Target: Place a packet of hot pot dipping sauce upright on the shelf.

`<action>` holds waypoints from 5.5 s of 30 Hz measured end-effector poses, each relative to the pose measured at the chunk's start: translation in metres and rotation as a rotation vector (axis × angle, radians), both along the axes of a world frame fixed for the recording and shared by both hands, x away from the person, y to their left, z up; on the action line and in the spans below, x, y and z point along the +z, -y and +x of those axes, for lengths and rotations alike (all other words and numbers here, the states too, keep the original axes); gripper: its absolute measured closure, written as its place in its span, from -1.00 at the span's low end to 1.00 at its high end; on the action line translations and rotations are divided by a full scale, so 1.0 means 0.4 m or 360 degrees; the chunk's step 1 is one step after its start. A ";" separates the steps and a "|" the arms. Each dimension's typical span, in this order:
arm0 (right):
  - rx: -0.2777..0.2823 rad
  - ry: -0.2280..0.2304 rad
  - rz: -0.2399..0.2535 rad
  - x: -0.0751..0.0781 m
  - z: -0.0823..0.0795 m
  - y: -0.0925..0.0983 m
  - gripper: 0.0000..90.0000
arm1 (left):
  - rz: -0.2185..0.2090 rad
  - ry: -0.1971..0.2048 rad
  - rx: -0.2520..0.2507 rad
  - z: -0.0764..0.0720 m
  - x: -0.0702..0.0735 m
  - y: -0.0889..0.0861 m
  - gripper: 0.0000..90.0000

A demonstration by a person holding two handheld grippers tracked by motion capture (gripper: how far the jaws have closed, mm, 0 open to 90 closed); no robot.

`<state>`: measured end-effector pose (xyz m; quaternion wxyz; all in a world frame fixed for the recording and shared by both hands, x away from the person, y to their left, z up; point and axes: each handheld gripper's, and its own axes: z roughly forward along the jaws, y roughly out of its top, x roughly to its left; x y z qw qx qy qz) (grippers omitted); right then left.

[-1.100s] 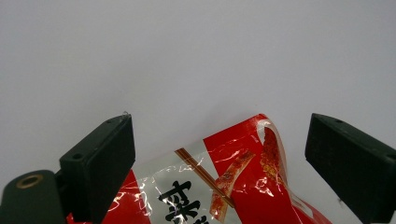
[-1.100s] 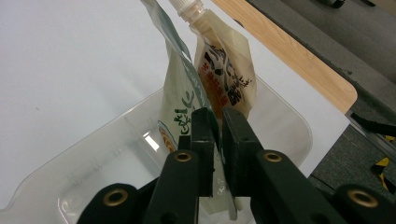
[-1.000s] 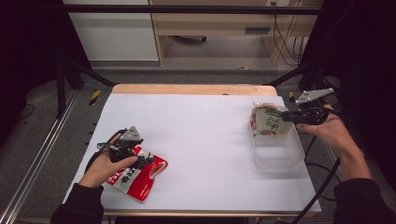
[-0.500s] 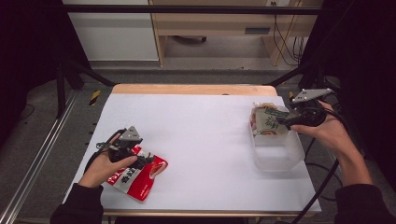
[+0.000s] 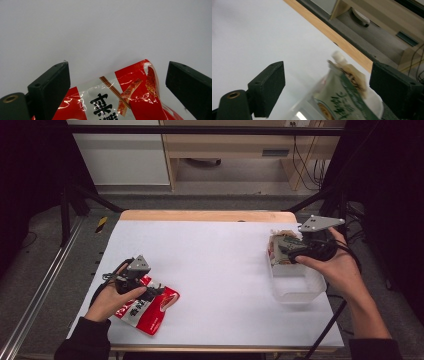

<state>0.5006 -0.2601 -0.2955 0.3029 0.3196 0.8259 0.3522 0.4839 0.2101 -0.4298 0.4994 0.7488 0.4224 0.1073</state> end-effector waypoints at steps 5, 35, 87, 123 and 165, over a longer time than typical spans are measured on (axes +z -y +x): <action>0.0062 -0.0002 0.0009 -0.005 -0.022 -0.072 -0.69 | 0.0013 0.0015 0.0000 -0.011 -0.002 -0.003 -0.88; 0.0217 -0.0174 0.0125 -0.298 -0.063 -0.454 -0.69 | 0.0084 0.0088 0.0154 -0.032 0.008 -0.083 -0.88; 0.0182 -0.0284 0.0054 -0.416 -0.077 -0.450 -0.73 | 0.0242 -0.0031 0.0441 -0.140 -0.092 -0.371 -0.81; 0.0214 -0.0310 0.0024 -0.426 -0.078 -0.457 -0.73 | 0.0218 -0.0138 0.0323 -0.147 -0.093 -0.365 -0.56; 0.0218 -0.0278 -0.0028 -0.398 -0.072 -0.470 -0.69 | 0.0346 -0.0043 0.0171 0.006 -0.002 -0.248 1.00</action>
